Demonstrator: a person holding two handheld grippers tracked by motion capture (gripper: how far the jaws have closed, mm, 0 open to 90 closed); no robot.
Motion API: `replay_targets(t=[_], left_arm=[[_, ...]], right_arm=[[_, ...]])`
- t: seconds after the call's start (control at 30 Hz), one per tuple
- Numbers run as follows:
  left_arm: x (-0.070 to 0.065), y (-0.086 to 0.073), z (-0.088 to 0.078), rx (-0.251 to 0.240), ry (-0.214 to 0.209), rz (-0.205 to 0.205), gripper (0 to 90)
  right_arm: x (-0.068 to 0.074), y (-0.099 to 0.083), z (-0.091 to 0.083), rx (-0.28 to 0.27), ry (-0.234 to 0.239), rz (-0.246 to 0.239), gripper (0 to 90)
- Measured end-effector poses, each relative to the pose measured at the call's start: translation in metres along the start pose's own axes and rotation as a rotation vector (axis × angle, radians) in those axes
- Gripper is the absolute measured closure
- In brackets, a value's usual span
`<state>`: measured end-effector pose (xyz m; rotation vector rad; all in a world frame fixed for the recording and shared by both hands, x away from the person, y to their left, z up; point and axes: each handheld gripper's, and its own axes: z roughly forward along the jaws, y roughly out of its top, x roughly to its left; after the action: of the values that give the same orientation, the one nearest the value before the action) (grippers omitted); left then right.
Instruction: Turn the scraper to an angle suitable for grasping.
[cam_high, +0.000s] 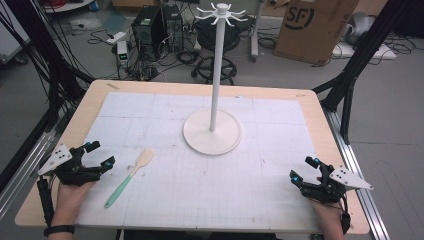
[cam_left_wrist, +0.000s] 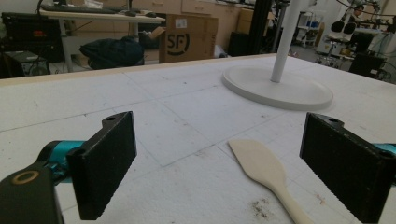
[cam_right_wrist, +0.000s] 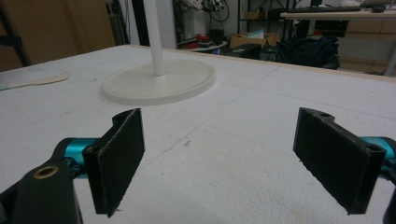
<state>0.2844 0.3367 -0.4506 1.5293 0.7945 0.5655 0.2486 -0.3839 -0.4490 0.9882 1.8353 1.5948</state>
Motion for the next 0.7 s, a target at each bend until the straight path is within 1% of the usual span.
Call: replay_targets(t=[0.07,0.17,0.27,0.33,0.43,0.6,0.7], left_arm=[[0.0000,0.0000,0.0001,-0.002,0.001,-0.004,11.3],[0.0003,0.0000,-0.0002,-0.001,0.003,-0.005,11.6],[-0.0006,0.0000,-0.0003,-0.005,0.024,-0.002,11.6],[-0.0012,-0.0003,-0.0011,-0.018,0.038,-0.004,11.6],[-0.0009,-0.0003,-0.0024,-0.023,0.041,-0.009,11.7],[-0.0020,0.0000,-0.0025,-0.013,0.056,-0.001,11.7],[-0.0025,0.0006,-0.0020,-0.003,0.084,0.000,11.6]], right_arm=[[0.0002,0.0000,-0.0001,-0.002,0.000,0.007,15.5],[0.0002,0.0001,0.0001,0.000,-0.002,0.005,15.5],[-0.0002,0.0002,0.0003,0.006,-0.002,0.009,15.5],[-0.0002,0.0003,0.0003,0.008,-0.002,0.014,15.5],[-0.0009,0.0005,0.0009,0.010,-0.005,0.017,15.5],[-0.0013,0.0006,0.0015,0.014,-0.004,0.023,15.5],[-0.0014,0.0008,0.0014,0.016,-0.005,0.027,15.5]])
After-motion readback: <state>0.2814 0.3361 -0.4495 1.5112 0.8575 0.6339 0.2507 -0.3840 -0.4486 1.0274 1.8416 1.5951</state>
